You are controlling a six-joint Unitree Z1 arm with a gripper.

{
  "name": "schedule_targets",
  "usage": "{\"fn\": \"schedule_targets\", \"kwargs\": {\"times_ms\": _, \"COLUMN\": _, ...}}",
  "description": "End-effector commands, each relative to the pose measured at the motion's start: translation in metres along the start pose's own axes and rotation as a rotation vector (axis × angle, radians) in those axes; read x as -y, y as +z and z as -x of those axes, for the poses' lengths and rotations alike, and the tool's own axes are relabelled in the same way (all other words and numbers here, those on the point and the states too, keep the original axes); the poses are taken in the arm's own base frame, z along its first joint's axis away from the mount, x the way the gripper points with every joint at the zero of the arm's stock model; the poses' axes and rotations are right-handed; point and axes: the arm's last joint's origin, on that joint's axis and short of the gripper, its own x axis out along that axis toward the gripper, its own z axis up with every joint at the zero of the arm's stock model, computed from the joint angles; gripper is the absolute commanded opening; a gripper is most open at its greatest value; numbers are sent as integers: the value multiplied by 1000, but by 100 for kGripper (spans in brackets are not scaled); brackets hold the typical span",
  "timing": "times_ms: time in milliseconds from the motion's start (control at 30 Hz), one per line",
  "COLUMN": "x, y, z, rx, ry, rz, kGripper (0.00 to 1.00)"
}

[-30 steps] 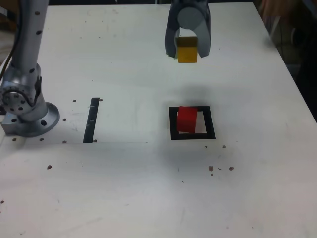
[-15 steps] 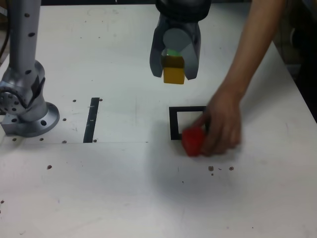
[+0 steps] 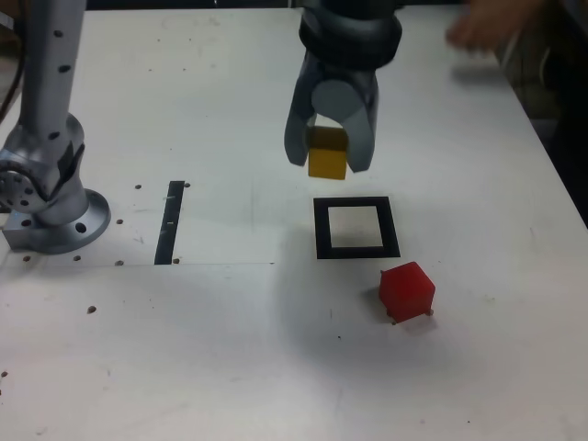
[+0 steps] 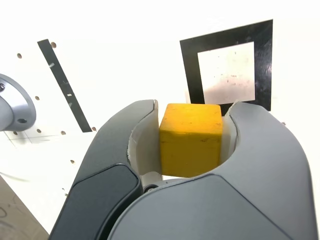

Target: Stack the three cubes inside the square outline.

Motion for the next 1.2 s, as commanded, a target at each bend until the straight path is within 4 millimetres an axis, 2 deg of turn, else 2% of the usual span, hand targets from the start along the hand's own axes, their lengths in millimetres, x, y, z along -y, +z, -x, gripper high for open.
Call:
{"fn": "schedule_targets", "kwargs": {"times_ms": 0, "x": 2, "y": 10, "z": -9, "rx": -18, "ry": -8, "rz": 2, "kGripper": 14}}
{"fn": "schedule_targets", "kwargs": {"times_ms": 300, "x": 5, "y": 30, "z": -34, "rx": -40, "ry": -30, "rz": 29, "kGripper": 14}}
{"fn": "schedule_targets", "kwargs": {"times_ms": 567, "x": 6, "y": 37, "z": -41, "rx": -34, "ry": -31, "rz": 37, "kGripper": 14}}
{"fn": "schedule_targets", "kwargs": {"times_ms": 833, "x": 4, "y": 58, "z": -46, "rx": 21, "ry": -2, "rz": 22, "kGripper": 14}}
{"fn": "schedule_targets", "kwargs": {"times_ms": 1167, "x": 4, "y": 75, "z": -57, "rx": 39, "ry": 6, "rz": 15, "kGripper": 14}}
